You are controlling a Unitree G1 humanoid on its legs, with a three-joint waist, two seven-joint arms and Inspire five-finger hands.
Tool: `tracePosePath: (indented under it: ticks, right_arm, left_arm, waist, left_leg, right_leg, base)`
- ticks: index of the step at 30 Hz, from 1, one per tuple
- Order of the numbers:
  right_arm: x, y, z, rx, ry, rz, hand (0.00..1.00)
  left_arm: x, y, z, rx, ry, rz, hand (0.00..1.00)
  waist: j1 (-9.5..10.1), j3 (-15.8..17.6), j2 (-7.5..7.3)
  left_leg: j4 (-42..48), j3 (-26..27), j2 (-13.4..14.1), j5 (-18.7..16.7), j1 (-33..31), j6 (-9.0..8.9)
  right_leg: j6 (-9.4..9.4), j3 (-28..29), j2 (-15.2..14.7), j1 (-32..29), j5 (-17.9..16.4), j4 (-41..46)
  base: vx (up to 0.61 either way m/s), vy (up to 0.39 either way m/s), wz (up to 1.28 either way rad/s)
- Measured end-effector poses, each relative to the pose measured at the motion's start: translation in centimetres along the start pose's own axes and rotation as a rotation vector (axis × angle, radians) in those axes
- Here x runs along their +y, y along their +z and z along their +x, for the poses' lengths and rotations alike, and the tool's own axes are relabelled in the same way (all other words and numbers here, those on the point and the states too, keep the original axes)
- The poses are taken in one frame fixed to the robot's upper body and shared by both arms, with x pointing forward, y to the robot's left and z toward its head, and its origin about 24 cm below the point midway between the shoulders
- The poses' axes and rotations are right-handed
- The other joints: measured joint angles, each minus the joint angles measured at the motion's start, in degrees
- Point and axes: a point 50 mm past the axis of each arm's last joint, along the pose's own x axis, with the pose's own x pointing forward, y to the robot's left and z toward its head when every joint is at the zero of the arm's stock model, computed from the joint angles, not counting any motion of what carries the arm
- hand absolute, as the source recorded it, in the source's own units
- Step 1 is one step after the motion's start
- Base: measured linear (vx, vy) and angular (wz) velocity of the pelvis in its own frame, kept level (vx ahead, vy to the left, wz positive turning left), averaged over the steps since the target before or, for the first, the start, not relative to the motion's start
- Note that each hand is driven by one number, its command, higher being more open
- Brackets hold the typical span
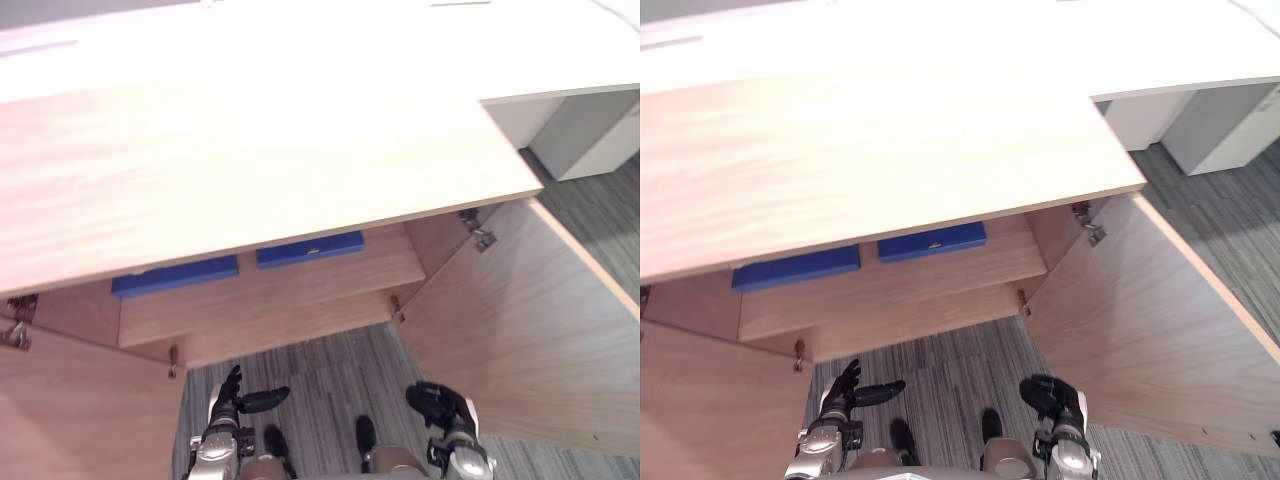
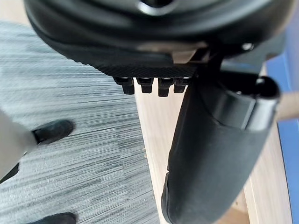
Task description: Walk over to the cabinet, pick up the folder, carry it to the office cabinet, place the folder inside the office cabinet, then close the office cabinet door
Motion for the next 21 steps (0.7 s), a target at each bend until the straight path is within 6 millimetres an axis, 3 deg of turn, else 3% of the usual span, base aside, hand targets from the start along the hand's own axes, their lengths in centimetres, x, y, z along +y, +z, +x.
tracePosePath:
  ticks: [4,7,9,13,14,17,20,21]
  right_arm:
    - [-1.2,-0.3,0.0,0.020,-0.068,0.114,1.00]
    - [-2.9,1.2,-0.3,-0.058,-0.142,0.216,1.00]
    - [-4.7,3.4,-0.6,-0.167,-0.216,0.280,1.00]
    - [-7.8,7.9,-1.0,-0.355,-0.325,0.382,1.00]
    - [-8.1,8.6,-0.9,-0.384,-0.332,0.389,1.00]
    - [-9.2,13.6,-0.6,-0.536,-0.323,0.400,1.00]
    - [-9.1,18.7,-0.6,-0.681,-0.271,0.369,1.00]
    - [-9.0,19.6,-0.7,-0.705,-0.260,0.356,1.00]
  left_arm:
    - [-0.6,-1.3,-0.3,0.068,-0.026,0.021,1.00]
    - [-0.7,-2.2,-0.6,0.095,-0.031,0.015,1.00]
    - [-0.3,-3.1,-1.0,0.120,-0.017,0.005,1.00]
    - [0.2,-4.0,-1.4,0.145,0.001,-0.003,1.00]
    - [0.2,-4.1,-1.4,0.146,0.001,-0.002,1.00]
    - [0.0,-4.5,-1.6,0.153,-0.023,0.020,1.00]
    - [-0.1,-4.7,-1.7,0.157,-0.035,0.026,1.00]
    - [-0.1,-4.7,-1.7,0.157,-0.036,0.026,1.00]
  waist:
    - [-1.27,-0.39,0.09]
    - [-2.26,-0.52,0.20]
    - [-3.46,-0.54,0.23]
    - [-3.86,-0.53,0.28]
    - [-3.85,-0.52,0.29]
    - [-3.98,-0.10,0.94]
    - [-3.96,0.68,2.01]
    - [-3.94,0.83,2.26]
  left_leg:
    - [-1.90,3.06,-0.70,0.25,2.55,-0.10]
    - [-3.50,5.95,-1.75,-0.07,3.77,-0.55]
    - [-4.85,6.90,-2.66,-0.11,4.65,-0.53]
    - [-5.07,10.59,-3.58,-0.73,4.97,-0.04]
    - [-5.06,11.03,-3.73,-0.83,4.97,-0.01]
    - [-4.65,12.73,-4.47,-1.47,4.72,0.25]
    - [-3.21,14.05,-4.54,-2.30,3.41,0.59]
    - [-2.66,14.06,-4.49,-2.59,3.01,0.64]
  right_leg:
    - [0.15,4.39,0.28,-0.24,1.64,-1.45]
    - [0.67,8.19,0.26,-1.39,2.64,-2.09]
    - [0.74,10.82,0.25,-2.35,2.91,-2.13]
    - [0.84,14.60,0.13,-3.79,3.58,-2.09]
    - [0.99,15.05,0.12,-3.97,3.77,-2.12]
    - [1.52,17.07,0.11,-5.00,4.50,-2.24]
    - [1.92,18.78,0.01,-6.36,4.97,-2.67]
    - [2.00,18.97,-0.06,-6.57,5.11,-2.83]
  base:
    - [-0.07,0.023,-0.56]
    - [-0.12,0.035,-0.63]
    - [-0.08,0.017,-0.61]
    - [-0.03,0.006,-0.48]
    - [0.00,-0.008,-0.40]
    - [0.02,-0.019,-0.33]
    - [0.03,-0.042,-0.23]
    - [0.05,-0.073,-0.24]
